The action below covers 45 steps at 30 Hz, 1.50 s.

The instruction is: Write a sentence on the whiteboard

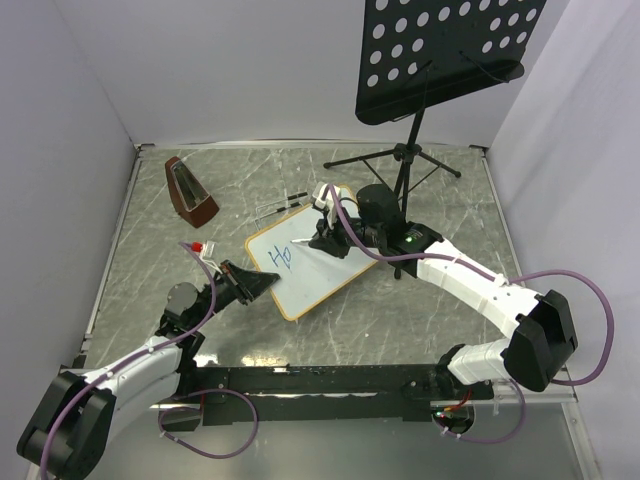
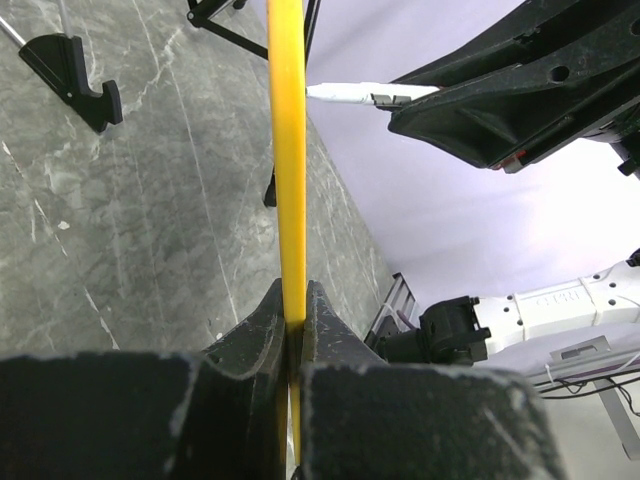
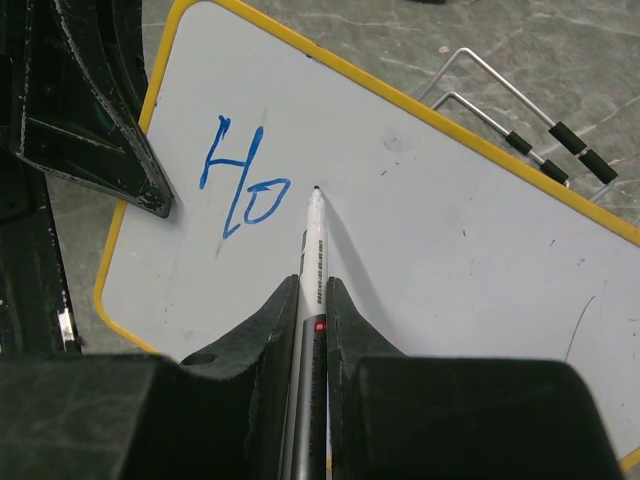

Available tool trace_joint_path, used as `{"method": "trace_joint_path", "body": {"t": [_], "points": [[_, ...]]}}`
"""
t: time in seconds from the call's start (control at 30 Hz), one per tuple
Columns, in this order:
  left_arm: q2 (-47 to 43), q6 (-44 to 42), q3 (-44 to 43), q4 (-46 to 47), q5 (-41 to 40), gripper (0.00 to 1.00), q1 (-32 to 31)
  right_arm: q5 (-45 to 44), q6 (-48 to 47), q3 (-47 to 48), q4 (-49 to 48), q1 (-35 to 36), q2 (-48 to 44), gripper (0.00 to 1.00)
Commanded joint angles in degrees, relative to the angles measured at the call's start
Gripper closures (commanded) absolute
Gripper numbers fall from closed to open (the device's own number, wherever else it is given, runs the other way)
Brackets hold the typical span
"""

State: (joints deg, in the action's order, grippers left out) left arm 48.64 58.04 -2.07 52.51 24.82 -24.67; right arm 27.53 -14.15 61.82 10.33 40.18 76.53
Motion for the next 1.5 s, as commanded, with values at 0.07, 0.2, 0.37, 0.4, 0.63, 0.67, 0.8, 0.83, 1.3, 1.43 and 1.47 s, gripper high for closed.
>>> {"method": "trace_joint_path", "body": {"t": [0.07,0.2,0.37,0.4,0.63,0.67,0.8,0.83,1.3,1.43,1.47], "points": [[-0.04,1.72,-1.01,11.73,1.2,0.99,0.23,0.95,-0.17,1.37,-0.31,-0.19,0.37,1.0],[-0.56,1.81,-1.36,11.39,0.58,0.99,0.41,1.3,-0.61,-0.03,0.22,-0.19,-0.33,1.0],[-1.44,1.81,-1.63,10.42,-0.03,0.99,0.85,2.09,-1.14,-1.0,1.36,-0.19,-1.3,1.0],[-1.79,1.81,-1.71,10.07,-0.12,0.99,0.93,2.18,-1.14,-1.44,1.45,-0.19,-1.56,1.0],[-2.15,1.9,-1.8,9.71,-0.56,0.99,1.99,3.58,-1.58,-3.64,3.21,-0.11,-2.44,1.0],[-2.06,1.99,-1.89,9.8,-0.39,0.99,2.08,3.67,-1.58,-3.81,3.47,-0.19,-2.44,1.0],[-1.18,2.16,-1.89,10.42,0.14,0.99,2.34,3.85,-1.58,-4.43,3.21,-0.11,-2.79,1.0],[-1.01,2.08,-1.8,10.51,0.14,0.99,2.43,3.94,-1.49,-4.17,3.21,-0.19,-2.79,1.0],[0.22,2.25,-0.83,11.82,1.99,0.99,2.6,2.97,-0.53,1.9,0.31,-0.19,-1.56,1.0],[0.75,2.43,-0.83,12.44,2.86,0.99,2.52,3.06,-0.26,2.86,0.04,-0.28,0.02,1.0],[0.84,2.43,-0.75,12.53,3.04,0.99,2.52,3.23,-0.17,3.21,-0.04,-0.28,0.28,1.0]]}}
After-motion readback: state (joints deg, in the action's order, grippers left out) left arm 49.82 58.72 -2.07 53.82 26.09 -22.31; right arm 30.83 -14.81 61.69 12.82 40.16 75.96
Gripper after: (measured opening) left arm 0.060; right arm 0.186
